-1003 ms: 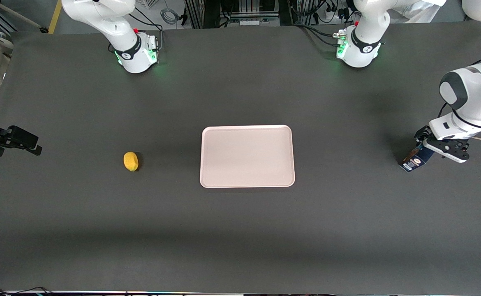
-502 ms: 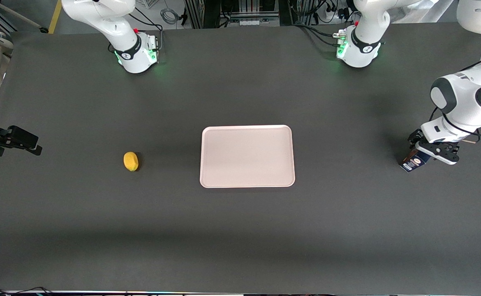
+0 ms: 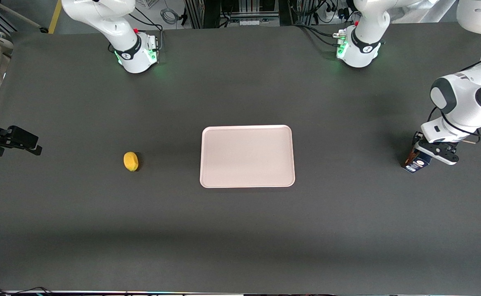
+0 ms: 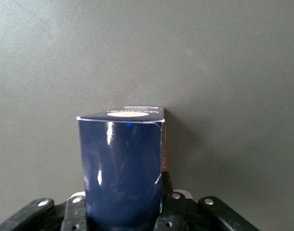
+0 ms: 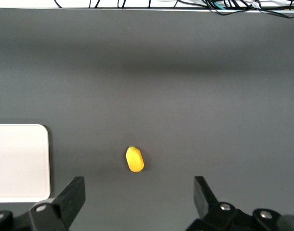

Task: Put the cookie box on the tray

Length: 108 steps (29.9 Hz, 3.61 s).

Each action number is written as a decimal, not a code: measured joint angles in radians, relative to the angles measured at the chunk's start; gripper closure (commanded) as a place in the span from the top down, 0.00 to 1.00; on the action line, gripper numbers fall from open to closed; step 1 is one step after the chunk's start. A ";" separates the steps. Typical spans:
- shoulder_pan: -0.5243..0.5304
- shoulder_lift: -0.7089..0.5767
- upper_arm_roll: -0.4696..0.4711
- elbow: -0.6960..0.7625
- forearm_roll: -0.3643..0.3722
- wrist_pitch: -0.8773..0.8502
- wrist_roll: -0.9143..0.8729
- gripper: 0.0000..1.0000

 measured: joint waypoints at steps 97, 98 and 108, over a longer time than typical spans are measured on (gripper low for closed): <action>-0.609 0.270 -0.327 0.664 0.129 -0.550 -1.611 0.25; -0.611 0.276 -0.327 0.664 0.130 -0.546 -1.611 0.26; -0.636 0.319 -0.328 0.657 0.167 -0.505 -1.671 0.28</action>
